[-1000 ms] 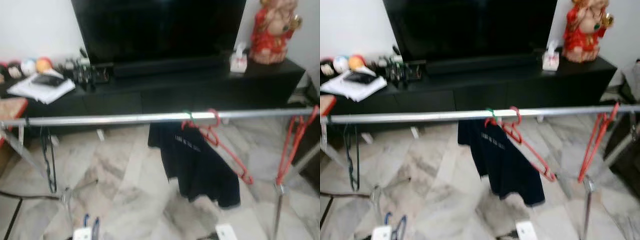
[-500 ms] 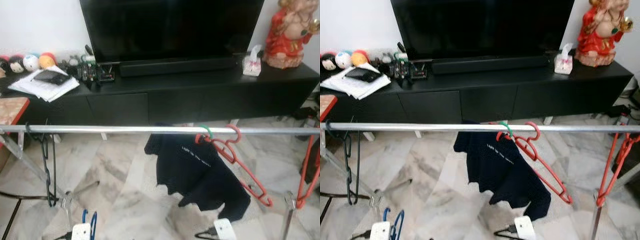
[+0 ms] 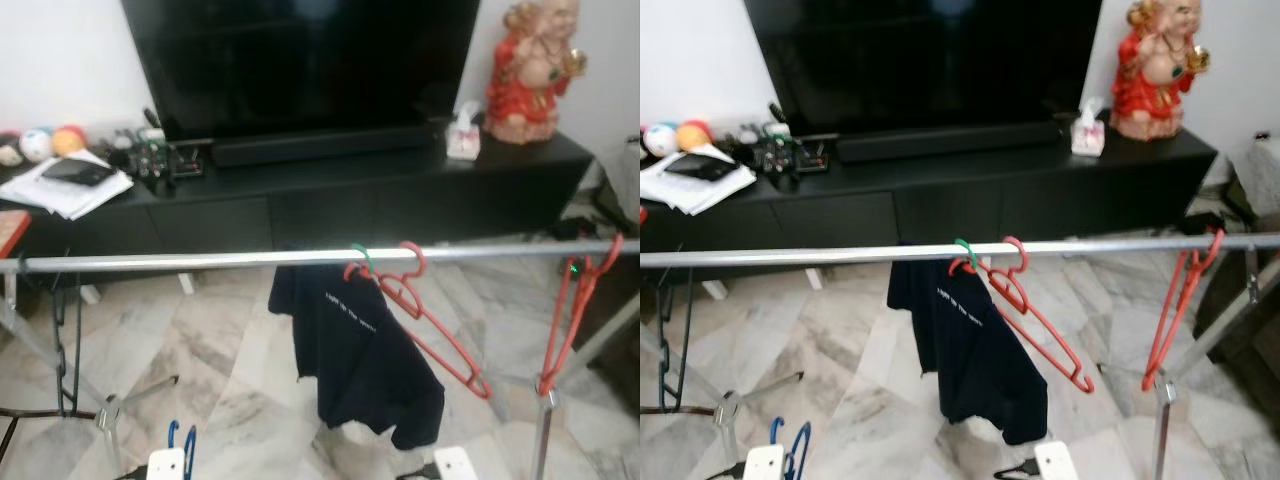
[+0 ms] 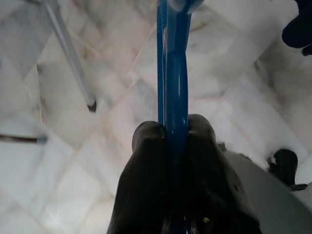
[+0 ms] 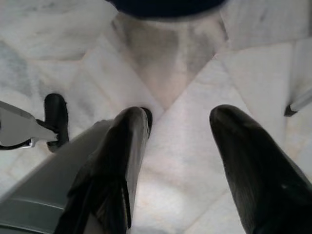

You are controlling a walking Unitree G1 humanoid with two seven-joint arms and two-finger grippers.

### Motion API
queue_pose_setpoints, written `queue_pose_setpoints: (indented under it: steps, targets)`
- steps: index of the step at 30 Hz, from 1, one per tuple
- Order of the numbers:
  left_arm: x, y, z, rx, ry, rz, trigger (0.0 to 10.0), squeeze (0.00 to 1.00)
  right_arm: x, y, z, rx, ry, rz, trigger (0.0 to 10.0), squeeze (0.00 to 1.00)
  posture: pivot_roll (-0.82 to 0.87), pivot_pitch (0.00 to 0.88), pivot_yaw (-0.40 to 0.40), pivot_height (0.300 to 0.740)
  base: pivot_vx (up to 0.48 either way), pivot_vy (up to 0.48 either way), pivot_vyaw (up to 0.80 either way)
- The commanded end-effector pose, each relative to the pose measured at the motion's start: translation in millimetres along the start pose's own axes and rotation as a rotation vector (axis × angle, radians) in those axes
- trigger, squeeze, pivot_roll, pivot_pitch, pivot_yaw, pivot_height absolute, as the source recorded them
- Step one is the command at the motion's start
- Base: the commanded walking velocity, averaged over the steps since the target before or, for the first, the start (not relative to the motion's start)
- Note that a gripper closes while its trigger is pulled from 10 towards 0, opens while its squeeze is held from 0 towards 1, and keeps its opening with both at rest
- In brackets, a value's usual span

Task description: Hang hanger

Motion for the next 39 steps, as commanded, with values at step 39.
queue_pose_setpoints:
  steps: [39]
  targets:
    - [187,-59.2,50.5,0.091,0.124,-0.891,10.0,0.0,2,0.5,3.7,0.023,-0.042,0.007,10.0,0.0,-0.1,0.0,0.005,0.74,0.0,-0.088,0.0]
Point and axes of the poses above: a point about 5 cm out from each wrist's last joint towards the gripper, its own y axis pointing out of the wrist towards the gripper, its own x axis along the axis of the wrist's last joint, z = x × y, the point moved 4 cm from there along y, pointing out of the wrist towards the gripper, and after that the axes turned 14 degrees about y, right-handed, at the moved point
